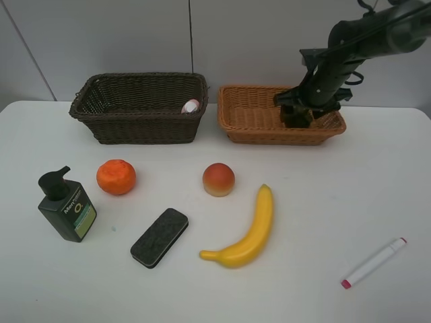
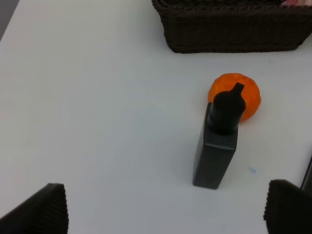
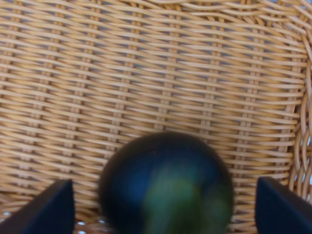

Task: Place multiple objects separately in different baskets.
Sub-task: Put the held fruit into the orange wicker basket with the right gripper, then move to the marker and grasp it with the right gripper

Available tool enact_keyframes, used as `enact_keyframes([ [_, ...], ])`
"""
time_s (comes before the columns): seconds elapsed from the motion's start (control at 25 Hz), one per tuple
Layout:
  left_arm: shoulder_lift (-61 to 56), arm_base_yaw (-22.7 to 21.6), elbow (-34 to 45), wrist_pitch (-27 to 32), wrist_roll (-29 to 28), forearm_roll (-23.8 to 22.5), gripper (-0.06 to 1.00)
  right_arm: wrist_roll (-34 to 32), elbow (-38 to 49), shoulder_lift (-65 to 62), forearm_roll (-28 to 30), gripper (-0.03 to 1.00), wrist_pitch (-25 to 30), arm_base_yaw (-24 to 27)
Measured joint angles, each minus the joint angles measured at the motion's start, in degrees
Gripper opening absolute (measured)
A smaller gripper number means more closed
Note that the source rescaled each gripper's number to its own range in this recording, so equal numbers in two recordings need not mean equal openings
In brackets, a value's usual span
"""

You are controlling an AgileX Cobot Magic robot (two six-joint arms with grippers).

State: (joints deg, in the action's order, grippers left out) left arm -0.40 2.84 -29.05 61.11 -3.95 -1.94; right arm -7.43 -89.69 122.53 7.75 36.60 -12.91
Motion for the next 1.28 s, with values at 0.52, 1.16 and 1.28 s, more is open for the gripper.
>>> enact_keyframes([
  [0.52, 0.00, 0.00, 0.00, 0.00, 0.00, 0.00, 0.99, 0.14, 0.00, -3.60, -0.69, 0.98, 4.95, 0.00],
  [1.16, 0.00, 0.00, 0.00, 0.00, 0.00, 0.00, 0.99, -3.51, 11.94, -34.23, -1.52, 0.98, 32.75, -0.06],
  [1.28, 0.00, 0.00, 0.00, 0.00, 0.00, 0.00, 0.99, -9.08, 18.90, -42.03, -1.52, 0.98, 33.05, -0.06],
])
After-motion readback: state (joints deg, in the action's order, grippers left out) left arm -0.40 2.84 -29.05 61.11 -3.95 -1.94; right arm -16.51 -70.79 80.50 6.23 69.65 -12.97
